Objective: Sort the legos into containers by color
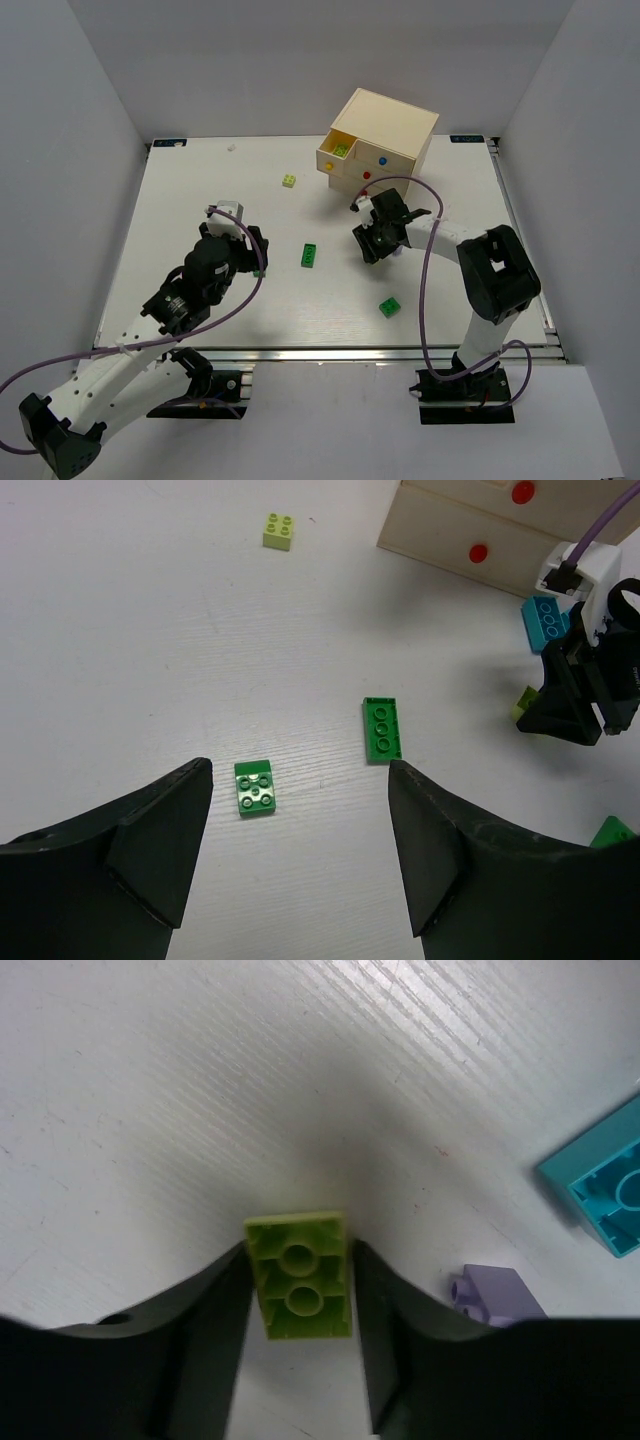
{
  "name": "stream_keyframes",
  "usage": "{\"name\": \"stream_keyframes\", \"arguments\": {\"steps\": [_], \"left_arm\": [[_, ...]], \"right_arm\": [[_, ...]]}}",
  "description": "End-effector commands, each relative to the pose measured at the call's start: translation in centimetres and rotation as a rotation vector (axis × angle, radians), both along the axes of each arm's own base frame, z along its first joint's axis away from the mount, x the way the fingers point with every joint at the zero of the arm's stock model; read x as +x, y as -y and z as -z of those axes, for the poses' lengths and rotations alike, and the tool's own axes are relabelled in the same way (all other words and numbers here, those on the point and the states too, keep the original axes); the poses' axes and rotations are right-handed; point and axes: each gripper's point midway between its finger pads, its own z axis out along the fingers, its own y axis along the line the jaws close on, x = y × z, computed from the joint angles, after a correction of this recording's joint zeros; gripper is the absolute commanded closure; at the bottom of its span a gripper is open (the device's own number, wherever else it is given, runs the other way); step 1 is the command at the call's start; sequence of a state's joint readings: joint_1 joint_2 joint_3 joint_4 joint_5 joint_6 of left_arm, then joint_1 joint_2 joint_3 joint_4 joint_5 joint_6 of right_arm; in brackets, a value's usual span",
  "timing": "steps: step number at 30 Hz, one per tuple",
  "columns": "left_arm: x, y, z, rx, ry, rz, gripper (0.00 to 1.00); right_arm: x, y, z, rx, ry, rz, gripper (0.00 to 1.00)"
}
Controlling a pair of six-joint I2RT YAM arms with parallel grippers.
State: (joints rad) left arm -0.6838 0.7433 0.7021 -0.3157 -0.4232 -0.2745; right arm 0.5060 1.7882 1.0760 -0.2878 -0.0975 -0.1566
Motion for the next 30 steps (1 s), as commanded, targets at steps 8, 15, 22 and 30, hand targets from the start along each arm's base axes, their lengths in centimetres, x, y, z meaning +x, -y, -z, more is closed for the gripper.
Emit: {"name": "stream_keyframes", "arguments": {"steps": [8,15,22,30], "left_arm": [[0.0,0.2,-0.5,-0.004,0.003,0.004,0.19],[0.5,1.2,1.1,0.002,-0.043,0.031,0.18],[0.9,2.3,2.5,0.005,-0.079,0.061,0.18],[1.0,3.4,3.2,-0.009,-0.087,0.106,0.18]], "right_arm": [[-0.5,-1.7,-4.3,0.082,0.048,-0.161,0.96],[0.5,-5.1,-19.3,0.247,0.402,-0.495,1.0],[7.1,-7.9,-32.0,0.335,0.731,-0.398,1.0],[14.9,-11.1,-34.5,0.381,0.829,-0.224,1.0]]}}
